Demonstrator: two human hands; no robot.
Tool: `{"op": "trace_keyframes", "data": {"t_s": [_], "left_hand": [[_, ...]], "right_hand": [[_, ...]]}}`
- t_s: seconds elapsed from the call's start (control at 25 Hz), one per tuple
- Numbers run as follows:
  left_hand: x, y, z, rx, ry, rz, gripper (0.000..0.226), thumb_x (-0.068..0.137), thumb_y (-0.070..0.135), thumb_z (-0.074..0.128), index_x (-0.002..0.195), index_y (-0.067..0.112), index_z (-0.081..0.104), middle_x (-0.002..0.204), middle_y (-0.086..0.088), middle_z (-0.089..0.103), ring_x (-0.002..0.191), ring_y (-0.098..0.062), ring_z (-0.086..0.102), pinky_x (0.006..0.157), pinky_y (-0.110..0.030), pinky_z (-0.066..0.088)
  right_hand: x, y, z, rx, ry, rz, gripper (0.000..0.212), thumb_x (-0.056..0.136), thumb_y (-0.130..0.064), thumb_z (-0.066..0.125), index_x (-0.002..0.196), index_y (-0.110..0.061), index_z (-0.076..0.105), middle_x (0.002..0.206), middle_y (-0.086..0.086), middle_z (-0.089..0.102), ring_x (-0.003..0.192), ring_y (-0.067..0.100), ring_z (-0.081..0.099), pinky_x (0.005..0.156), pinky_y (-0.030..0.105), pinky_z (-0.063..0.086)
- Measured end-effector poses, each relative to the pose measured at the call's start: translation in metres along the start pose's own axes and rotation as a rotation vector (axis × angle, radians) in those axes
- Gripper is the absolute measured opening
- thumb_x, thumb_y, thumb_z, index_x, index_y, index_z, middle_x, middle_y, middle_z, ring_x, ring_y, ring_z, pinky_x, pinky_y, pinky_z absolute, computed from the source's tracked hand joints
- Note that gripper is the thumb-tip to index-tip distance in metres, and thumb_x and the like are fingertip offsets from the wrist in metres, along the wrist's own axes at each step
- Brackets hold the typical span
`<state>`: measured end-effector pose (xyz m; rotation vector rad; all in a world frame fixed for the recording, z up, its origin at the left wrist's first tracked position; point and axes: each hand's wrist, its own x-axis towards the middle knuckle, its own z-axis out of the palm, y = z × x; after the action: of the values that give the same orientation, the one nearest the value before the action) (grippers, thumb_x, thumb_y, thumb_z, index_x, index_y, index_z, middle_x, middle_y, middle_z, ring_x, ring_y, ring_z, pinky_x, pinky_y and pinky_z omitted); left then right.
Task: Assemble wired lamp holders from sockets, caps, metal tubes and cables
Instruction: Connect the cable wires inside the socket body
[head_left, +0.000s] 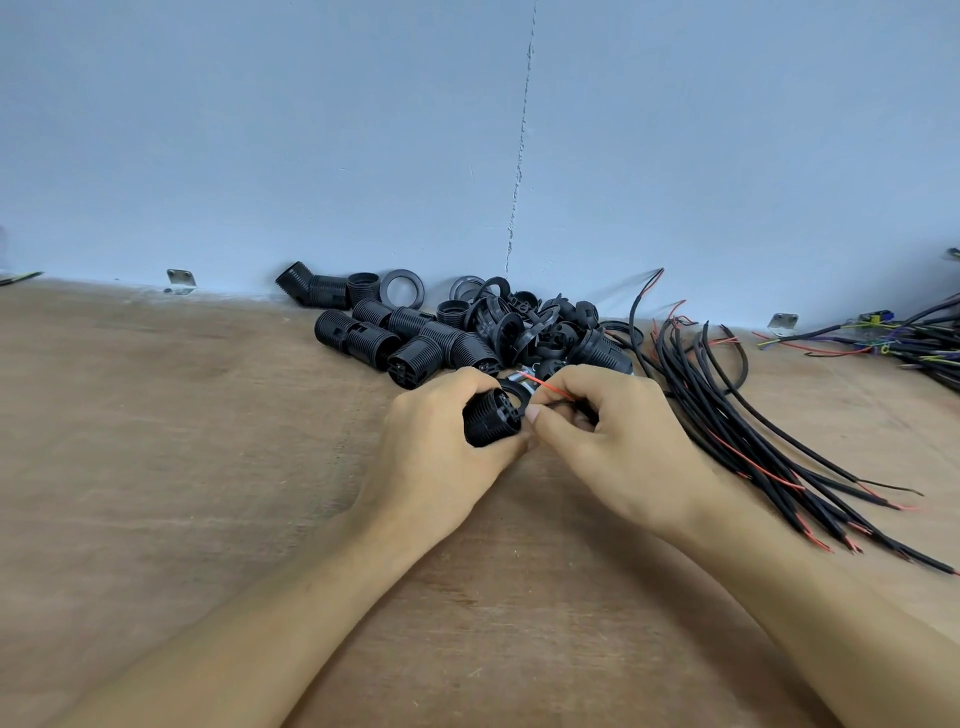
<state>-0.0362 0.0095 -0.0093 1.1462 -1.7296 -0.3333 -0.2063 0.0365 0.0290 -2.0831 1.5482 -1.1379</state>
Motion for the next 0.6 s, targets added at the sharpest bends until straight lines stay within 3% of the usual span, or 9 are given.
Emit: {"op": "trace_keyframes", "data": {"t_s": [0.32,0.48,0.6], "left_hand": [[-0.0013,0.001,0.0007,-0.071,0.007,-0.011,0.032,0.069,0.054,0.082,0.089,0.032,0.07,0.076,0.019,0.069,0.076,0.001,0.066,0.061,-0.012,0.046],[-0.0032,0.0023,-0.0017,-0.104,-0.008,-0.012,0.029,0.07,0.056,0.079,0.089,0.036,0.072,0.079,0.023,0.069,0.073,0.003,0.066,0.059,-0.008,0.043],[-0.0036,0.0031,-0.0018,-0.116,-0.035,-0.039,0.026,0.072,0.055,0.078,0.092,0.039,0.073,0.078,0.022,0.071,0.074,0.002,0.068,0.059,-0.013,0.048]], "right_hand": [[-0.0015,-0.0005,0.0028,0.047,0.029,-0.026,0.014,0.09,-0.019,0.068,0.076,-0.02,0.068,0.063,-0.004,0.059,0.053,0.005,0.043,0.054,0.015,0.035],[-0.0013,-0.0013,-0.0016,0.011,0.008,-0.075,0.016,0.09,-0.013,0.069,0.079,-0.024,0.067,0.059,-0.015,0.052,0.053,0.004,0.043,0.054,0.012,0.035],[-0.0011,-0.0012,-0.005,0.014,-0.013,-0.097,0.019,0.09,-0.01,0.068,0.08,-0.026,0.067,0.062,-0.024,0.055,0.053,0.002,0.045,0.055,0.009,0.035]]}}
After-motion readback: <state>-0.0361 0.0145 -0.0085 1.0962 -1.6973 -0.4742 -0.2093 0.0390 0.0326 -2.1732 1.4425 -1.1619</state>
